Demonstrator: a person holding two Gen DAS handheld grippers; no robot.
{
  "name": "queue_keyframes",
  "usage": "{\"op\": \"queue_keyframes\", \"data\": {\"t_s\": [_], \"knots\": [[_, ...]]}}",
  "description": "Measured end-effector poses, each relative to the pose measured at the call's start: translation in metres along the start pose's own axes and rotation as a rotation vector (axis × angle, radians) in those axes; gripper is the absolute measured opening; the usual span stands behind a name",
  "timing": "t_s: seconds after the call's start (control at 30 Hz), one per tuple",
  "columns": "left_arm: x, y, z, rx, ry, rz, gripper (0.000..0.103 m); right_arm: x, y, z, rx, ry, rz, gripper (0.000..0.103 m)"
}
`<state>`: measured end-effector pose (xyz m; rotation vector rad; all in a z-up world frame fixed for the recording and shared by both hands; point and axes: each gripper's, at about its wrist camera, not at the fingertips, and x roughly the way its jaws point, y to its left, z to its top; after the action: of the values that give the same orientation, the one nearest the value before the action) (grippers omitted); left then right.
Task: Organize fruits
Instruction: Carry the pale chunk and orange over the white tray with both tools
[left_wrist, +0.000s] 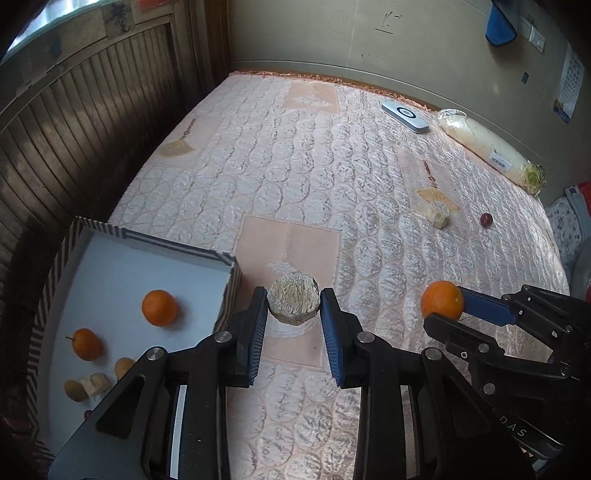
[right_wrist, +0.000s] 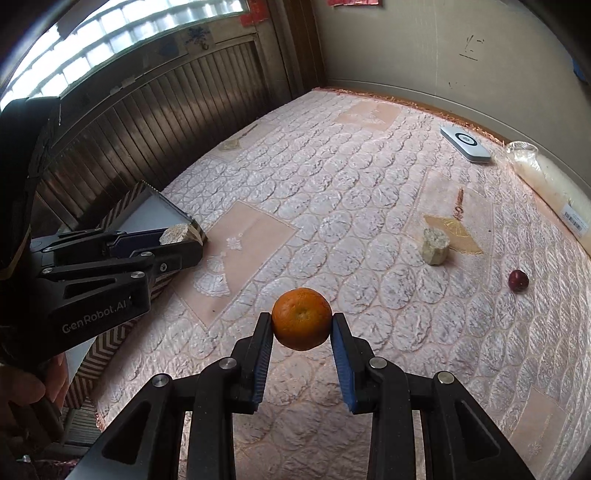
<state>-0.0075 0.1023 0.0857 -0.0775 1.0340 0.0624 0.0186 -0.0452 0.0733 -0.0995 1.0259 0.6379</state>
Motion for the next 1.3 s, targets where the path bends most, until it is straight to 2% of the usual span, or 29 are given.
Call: {"op": "queue_keyframes", "data": {"t_s": [0.67,0.9,1.13,1.3], "knots": [[-0.036,0.123,-0.037,-0.204,-0.016,0.115,0.028,0.033,0.104,0.027,-0.189,0.029,0.104,0.031],[-0.037,0.164,-0.049,-0.285,0.002,0.140,0.028,0.049,0.143,0.037,-0.263,0.045,0.159,0.031],[-0.033,0.186,-0.044,-0.308,-0.001,0.159,0.028,0.068,0.172,0.044,-0.310,0.074,0.198,0.031],[-0.018,0.191,-0.034,-0.309,0.016,0.145,0.028,0.077,0.184,0.046,-0.330,0.099,0.227,0.031]]}}
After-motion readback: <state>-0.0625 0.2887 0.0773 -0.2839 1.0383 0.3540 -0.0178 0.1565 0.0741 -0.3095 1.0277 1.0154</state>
